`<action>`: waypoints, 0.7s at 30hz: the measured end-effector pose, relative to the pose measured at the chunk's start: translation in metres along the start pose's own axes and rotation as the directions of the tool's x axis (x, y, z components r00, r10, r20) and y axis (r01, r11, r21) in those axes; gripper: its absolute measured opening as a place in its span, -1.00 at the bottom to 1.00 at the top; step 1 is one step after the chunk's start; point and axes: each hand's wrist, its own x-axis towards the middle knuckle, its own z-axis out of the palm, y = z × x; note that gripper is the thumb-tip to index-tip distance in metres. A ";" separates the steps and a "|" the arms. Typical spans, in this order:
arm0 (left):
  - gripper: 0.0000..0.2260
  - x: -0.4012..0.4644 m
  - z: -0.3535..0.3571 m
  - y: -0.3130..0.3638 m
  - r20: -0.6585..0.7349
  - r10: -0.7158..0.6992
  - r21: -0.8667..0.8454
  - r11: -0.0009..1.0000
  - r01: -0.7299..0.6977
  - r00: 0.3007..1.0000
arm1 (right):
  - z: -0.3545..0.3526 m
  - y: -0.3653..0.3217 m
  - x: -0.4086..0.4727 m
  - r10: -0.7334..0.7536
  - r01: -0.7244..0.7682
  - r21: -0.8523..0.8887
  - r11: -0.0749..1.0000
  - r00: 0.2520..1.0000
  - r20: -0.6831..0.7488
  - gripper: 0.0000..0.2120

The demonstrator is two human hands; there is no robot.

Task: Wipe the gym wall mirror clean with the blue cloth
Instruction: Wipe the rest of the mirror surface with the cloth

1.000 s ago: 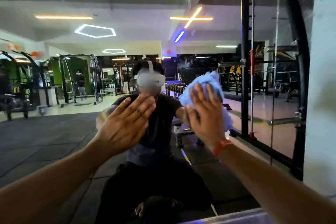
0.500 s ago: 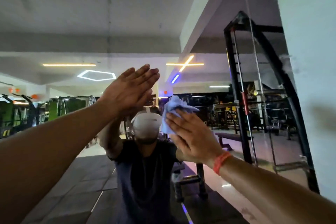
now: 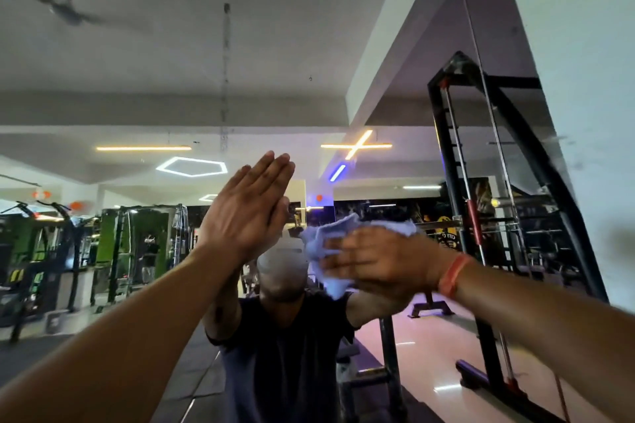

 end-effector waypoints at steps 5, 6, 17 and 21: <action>-0.40 -0.001 0.002 -0.002 -0.041 -0.260 -0.002 0.966 0.260 0.965 | -0.030 0.101 0.021 0.625 -0.649 -0.033 0.760 0.744 -0.238 -0.48; -0.38 0.000 0.002 -0.002 -0.053 -0.309 -0.010 0.951 0.309 0.949 | -0.023 0.104 0.037 0.715 -0.720 0.115 0.685 0.632 -0.300 -0.53; -0.39 -0.003 -0.004 -0.001 -0.035 -0.352 -0.025 0.936 0.352 0.935 | -0.037 0.106 0.022 0.490 -0.497 -0.073 0.865 0.866 -0.097 -0.54; -0.37 -0.002 -0.007 -0.001 -0.048 -0.388 -0.041 0.922 0.386 0.921 | -0.023 0.098 0.114 0.772 -0.757 0.194 0.624 0.559 -0.304 -0.54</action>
